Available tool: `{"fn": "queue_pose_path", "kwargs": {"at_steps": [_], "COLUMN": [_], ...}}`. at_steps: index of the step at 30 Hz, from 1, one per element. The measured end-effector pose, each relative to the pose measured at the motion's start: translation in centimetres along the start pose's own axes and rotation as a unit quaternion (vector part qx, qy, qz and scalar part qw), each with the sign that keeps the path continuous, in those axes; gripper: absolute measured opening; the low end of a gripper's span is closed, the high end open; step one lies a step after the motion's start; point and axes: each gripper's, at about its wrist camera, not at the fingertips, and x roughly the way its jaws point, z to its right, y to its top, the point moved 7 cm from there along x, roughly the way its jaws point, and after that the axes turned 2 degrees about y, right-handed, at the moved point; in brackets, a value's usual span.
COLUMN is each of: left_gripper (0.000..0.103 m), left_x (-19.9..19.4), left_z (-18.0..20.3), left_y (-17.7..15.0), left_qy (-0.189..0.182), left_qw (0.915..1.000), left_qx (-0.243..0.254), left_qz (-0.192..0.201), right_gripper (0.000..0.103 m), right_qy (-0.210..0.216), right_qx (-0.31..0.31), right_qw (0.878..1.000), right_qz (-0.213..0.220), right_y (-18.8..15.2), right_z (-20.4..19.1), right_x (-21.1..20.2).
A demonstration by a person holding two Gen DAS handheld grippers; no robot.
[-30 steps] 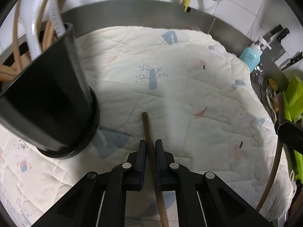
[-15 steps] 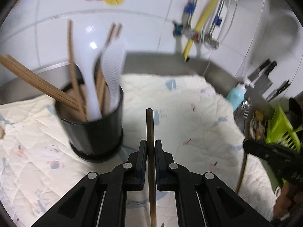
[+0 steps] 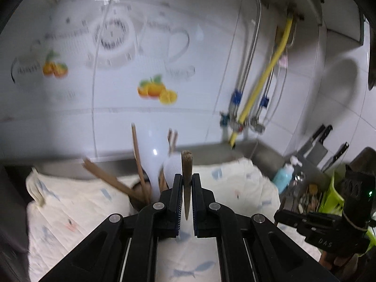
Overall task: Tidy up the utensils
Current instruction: 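Lift both held chopsticks upright above the black pot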
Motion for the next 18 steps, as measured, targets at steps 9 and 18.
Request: {"fn": "queue_pose_path", "kwargs": {"at_steps": [9, 18], "left_gripper": [0.007, 0.007], "left_x": [-2.6, -2.4], "left_z": [-1.3, -2.5], "left_y": [6.2, 9.0], "left_qy": [0.020, 0.041], "left_qw": [0.9981, 0.9958], "left_qx": [0.016, 0.023], "left_qz": [0.056, 0.079], "right_gripper": [0.009, 0.009], "right_qy": [0.018, 0.032], "right_qx": [-0.016, -0.041], "right_qw": [0.999, 0.997], "right_qz": [0.029, 0.059], "right_y": [3.5, 7.9], "right_z": [-1.9, -4.3], "right_x": [0.0, -0.2]}}
